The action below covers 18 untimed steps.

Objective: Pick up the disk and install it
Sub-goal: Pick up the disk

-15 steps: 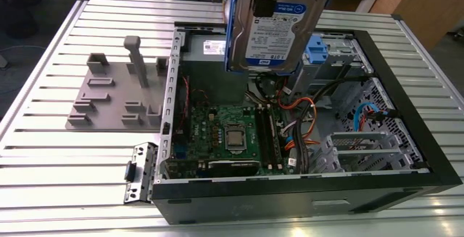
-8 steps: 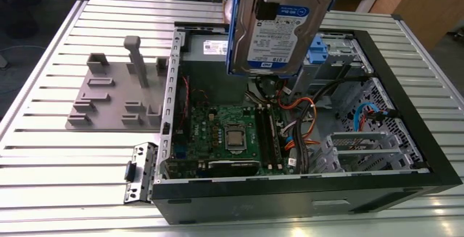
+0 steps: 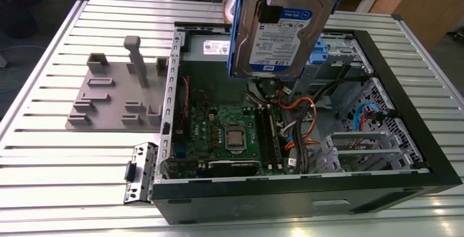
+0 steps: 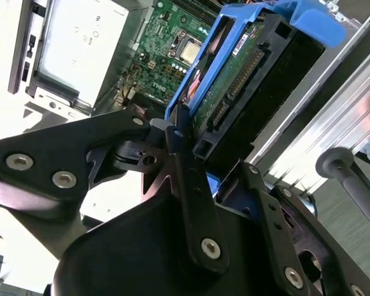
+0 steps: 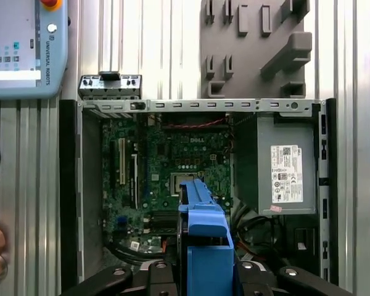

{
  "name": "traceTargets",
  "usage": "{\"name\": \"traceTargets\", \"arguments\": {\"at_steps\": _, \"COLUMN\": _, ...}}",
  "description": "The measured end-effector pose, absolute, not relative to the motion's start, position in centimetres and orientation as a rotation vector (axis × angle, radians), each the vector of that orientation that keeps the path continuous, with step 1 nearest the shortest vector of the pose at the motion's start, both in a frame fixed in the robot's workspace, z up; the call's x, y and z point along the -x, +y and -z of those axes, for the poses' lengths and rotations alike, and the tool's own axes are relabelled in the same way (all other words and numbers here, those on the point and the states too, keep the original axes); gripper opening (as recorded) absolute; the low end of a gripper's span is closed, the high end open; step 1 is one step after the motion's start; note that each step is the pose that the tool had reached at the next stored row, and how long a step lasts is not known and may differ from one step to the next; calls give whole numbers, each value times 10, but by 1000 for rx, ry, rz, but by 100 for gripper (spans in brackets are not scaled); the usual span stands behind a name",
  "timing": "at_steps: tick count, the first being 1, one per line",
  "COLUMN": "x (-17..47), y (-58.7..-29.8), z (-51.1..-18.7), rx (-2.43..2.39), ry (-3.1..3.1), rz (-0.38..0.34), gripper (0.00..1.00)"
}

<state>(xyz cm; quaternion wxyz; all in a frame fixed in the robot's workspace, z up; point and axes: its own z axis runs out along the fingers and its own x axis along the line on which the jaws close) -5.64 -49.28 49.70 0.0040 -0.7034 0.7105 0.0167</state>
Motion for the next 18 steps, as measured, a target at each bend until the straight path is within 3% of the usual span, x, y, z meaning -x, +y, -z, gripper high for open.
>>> {"name": "traceTargets", "arguments": {"at_steps": 18, "x": 52, "y": -506, "z": -497, "rx": 2204, "ry": 2227, "rz": -52, "gripper": 36}}
